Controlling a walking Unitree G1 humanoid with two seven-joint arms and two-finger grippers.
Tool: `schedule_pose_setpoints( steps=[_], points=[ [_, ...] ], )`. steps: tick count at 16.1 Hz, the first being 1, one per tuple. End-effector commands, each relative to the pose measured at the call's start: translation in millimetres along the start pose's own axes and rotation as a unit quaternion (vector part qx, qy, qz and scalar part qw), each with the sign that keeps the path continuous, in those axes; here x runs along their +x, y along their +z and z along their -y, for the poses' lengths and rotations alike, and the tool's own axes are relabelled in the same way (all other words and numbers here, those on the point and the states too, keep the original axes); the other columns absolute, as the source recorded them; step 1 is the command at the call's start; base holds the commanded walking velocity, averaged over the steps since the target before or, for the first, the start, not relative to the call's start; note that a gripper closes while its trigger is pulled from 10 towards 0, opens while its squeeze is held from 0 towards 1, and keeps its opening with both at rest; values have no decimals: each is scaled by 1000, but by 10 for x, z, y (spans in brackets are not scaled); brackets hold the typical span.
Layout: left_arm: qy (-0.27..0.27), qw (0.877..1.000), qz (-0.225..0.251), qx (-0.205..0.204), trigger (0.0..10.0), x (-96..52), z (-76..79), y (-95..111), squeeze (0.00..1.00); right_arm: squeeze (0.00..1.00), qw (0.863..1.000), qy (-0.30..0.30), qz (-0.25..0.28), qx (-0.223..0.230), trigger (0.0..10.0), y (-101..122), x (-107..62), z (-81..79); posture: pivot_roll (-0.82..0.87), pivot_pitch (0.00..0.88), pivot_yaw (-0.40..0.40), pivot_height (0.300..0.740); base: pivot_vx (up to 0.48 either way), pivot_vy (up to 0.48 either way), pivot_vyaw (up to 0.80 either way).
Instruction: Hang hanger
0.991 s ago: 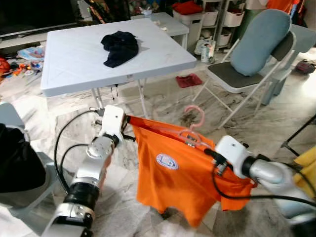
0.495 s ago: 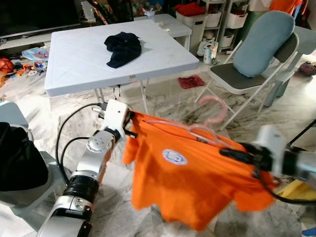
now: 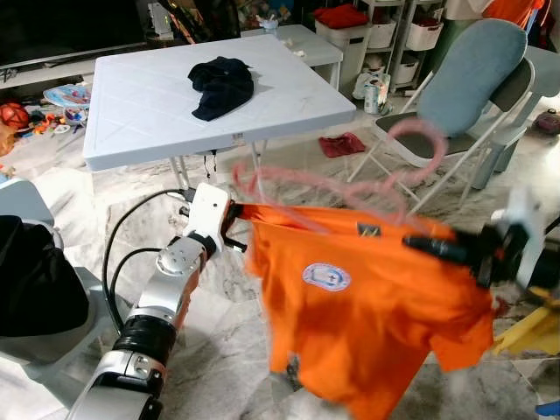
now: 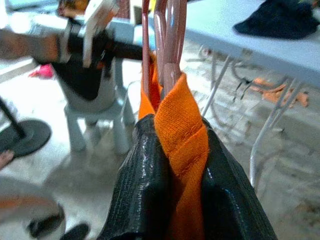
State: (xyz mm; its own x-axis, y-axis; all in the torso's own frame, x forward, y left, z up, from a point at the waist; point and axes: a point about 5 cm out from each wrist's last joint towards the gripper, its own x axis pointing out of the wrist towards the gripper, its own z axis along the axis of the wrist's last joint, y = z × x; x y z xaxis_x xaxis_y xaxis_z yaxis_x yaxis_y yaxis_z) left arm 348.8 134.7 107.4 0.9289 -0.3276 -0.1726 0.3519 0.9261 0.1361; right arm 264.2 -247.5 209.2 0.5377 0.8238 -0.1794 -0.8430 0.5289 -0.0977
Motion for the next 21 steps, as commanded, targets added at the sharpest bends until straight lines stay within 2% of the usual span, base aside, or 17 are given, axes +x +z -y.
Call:
schedule_pose_setpoints(
  steps=[1,4,5,6,8,9,10,11,12,13,14,15,16,18,21],
  points=[
    [61,996,-64,-21,0,-151,-262,-299,0,0,997,-60,33,-20,10000,161,-163,131,-156,0,39,740,0,0,0],
    [31,998,-47,-33,0,-114,-68,-263,0,0,994,-101,29,-31,10000,35,18,152,-156,0,39,740,0,0,0],
    [-4,999,-33,-35,0,-108,61,-230,0,0,990,-129,28,-44,10000,17,135,169,-149,0,37,740,0,0,0],
    [-55,998,-13,-40,10000,-123,219,-190,1000,0,988,-141,20,-54,10000,-4,252,153,-149,0,37,740,0,0,0],
    [-148,989,12,-3,10000,-188,488,-137,1000,0,985,-146,-15,-94,10000,-112,437,119,-141,0,36,740,0,0,0],
    [-175,984,13,40,10000,-217,550,-119,1000,0,985,-146,-32,-90,10000,-196,497,116,-146,0,29,740,0,0,0],
    [-220,972,25,77,10000,-269,638,-69,1000,0,984,-136,-49,-107,10000,-276,573,91,-130,0,25,740,0,0,0],
    [-257,961,33,95,10000,-328,688,-33,1000,0,984,-126,-54,-117,10000,-304,616,77,-125,0,27,740,0,0,0],
    [-312,942,42,121,10000,-433,757,6,1000,0,983,-116,-62,-128,10000,-344,679,67,-120,0,28,740,0,0,0],
    [-369,917,48,143,10000,-570,804,22,1000,0,980,-108,-78,-151,10000,-393,723,84,-111,0,28,740,0,0,0],
    [-406,900,60,149,10000,-688,807,42,1000,0,977,-105,-91,-164,10000,-435,751,116,-102,0,27,740,0,0,0],
    [-425,892,59,144,10000,-761,763,43,1000,0,973,-78,-113,-187,10000,-480,763,117,-98,0,27,740,0,0,0],
    [-433,888,58,145,10000,-804,709,39,1000,0,966,-54,-130,-216,10000,-509,759,109,-96,0,27,740,0,0,0],
    [-428,887,62,162,10000,-849,583,86,1000,0,957,6,-157,-243,10000,-551,664,127,-94,0,26,740,0,0,0],
    [-413,893,64,165,10000,-849,463,157,1000,0,956,47,-170,-236,10000,-557,542,161,-88,0,20,740,0,0,0]
  ],
)
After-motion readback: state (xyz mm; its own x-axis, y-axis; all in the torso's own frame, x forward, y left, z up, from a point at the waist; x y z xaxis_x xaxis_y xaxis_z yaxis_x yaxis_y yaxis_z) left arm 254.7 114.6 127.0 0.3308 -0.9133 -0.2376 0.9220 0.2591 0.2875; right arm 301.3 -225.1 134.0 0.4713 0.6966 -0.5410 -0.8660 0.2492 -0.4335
